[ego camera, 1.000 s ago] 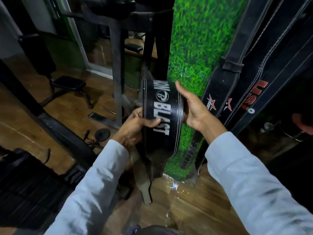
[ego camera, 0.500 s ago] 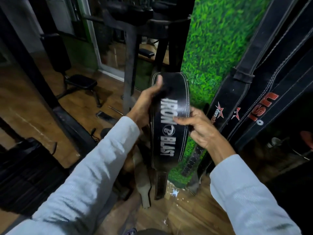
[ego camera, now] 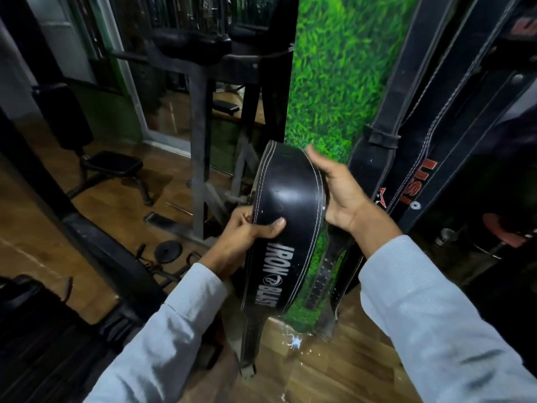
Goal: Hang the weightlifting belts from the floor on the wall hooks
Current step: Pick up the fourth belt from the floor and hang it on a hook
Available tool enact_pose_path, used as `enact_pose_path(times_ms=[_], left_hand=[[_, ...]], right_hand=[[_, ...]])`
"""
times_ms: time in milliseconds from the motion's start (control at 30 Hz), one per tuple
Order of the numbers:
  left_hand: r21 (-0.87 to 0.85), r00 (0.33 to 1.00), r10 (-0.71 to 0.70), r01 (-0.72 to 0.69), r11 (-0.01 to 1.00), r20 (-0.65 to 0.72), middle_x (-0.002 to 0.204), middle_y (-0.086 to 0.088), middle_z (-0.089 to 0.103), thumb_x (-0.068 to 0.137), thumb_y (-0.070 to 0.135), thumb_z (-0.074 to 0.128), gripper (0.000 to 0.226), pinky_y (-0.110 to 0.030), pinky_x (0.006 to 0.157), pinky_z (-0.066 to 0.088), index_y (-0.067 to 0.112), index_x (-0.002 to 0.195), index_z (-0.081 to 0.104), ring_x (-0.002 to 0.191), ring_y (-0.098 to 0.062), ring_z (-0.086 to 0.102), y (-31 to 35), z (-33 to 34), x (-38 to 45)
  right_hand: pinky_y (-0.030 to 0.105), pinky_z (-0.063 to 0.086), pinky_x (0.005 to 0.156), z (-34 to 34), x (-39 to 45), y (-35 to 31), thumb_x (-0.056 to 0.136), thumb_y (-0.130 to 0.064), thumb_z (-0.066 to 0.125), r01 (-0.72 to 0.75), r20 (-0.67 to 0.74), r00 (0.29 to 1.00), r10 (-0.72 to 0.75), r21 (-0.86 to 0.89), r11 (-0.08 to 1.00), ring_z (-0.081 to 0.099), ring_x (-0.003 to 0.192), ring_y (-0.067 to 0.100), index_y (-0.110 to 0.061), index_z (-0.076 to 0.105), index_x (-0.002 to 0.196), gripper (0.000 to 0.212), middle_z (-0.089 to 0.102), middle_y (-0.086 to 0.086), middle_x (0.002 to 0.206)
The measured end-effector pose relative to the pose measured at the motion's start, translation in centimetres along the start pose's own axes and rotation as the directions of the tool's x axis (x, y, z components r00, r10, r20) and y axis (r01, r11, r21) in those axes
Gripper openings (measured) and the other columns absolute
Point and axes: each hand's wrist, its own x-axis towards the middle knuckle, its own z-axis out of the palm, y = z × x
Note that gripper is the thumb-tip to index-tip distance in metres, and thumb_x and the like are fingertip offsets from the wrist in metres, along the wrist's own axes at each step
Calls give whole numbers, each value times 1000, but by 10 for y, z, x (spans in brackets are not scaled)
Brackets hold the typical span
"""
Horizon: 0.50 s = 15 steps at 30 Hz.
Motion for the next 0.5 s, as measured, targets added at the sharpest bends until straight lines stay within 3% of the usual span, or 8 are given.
enact_pose_path(times_ms=[67, 133, 200, 267, 300, 400, 467, 500], left_hand=[[-44, 999, -42, 42, 998, -6, 104, -23, 75, 87, 8, 76, 25, -48, 92, 56, -6, 108, 75, 92, -34, 71, 2, -1, -1], [-151, 996, -91, 94, 984, 25, 105, -20, 76, 94, 18, 68, 26, -39, 86, 58, -1, 109, 77, 88, -29, 73, 14, 3, -2], [-245, 987, -159, 161, 956, 27, 83, -13, 78, 105, 27, 51, 46, -25, 72, 59, -1, 85, 81, 72, -17, 76, 30, 9, 2], [-288, 983, -182, 174, 942, -3, 63, -9, 75, 109, 35, 40, 68, -18, 57, 58, 3, 66, 80, 57, -13, 74, 41, 16, 12], [-294, 980, -200, 188, 937, -10, 70, -12, 77, 108, 42, 40, 67, -21, 60, 61, 4, 72, 82, 62, -17, 76, 47, 19, 17], [-297, 958, -274, 239, 925, -85, 76, -14, 73, 105, 53, 44, 67, -25, 58, 61, 5, 73, 77, 63, -23, 72, 57, 17, 29], [-227, 952, -287, 257, 939, -106, 66, -10, 72, 104, 43, 49, 57, -23, 53, 58, 6, 71, 75, 53, -21, 70, 63, 13, 31], [-204, 955, -275, 249, 947, -109, 66, -8, 73, 103, 36, 53, 45, -23, 53, 58, 6, 77, 74, 53, -21, 70, 64, 11, 30]], right_hand=[[52, 49, 110, 4, 0, 4, 97, -40, 67, 34, -68, 997, -36, -38, 999, 68, 119, 35, -3, 67, 131, 50, 70, 19, 128], [54, 45, 114, 4, -4, 16, 93, -40, 72, 64, -86, 994, -68, -53, 997, 64, 125, 37, 2, 65, 130, 57, 70, 21, 129], [55, 38, 119, 2, -10, 30, 86, -44, 79, 97, -86, 991, -103, -76, 992, 60, 131, 37, 3, 67, 124, 62, 70, 21, 129], [45, 36, 120, -4, -15, 47, 90, -34, 77, 143, -66, 986, -151, -113, 983, 63, 126, 21, -6, 75, 102, 31, 77, 8, 115], [34, 40, 115, -6, -19, 52, 94, -26, 72, 161, -50, 984, -171, -159, 974, 66, 114, 9, -10, 74, 92, 16, 79, -2, 100], [17, 39, 86, -1, -36, 69, 94, -29, 69, 147, 7, 988, -154, -324, 935, 54, 74, -4, -14, 65, 76, 23, 61, -15, 71], [17, 41, 90, -1, -44, 77, 96, -23, 66, 121, 56, 993, -108, -365, 923, 58, 78, -10, -6, 68, 80, 24, 70, -12, 78], [20, 43, 98, -3, -47, 78, 97, -24, 64, 98, 55, 995, -84, -366, 926, 64, 92, -8, 4, 68, 90, 29, 78, 0, 94]])
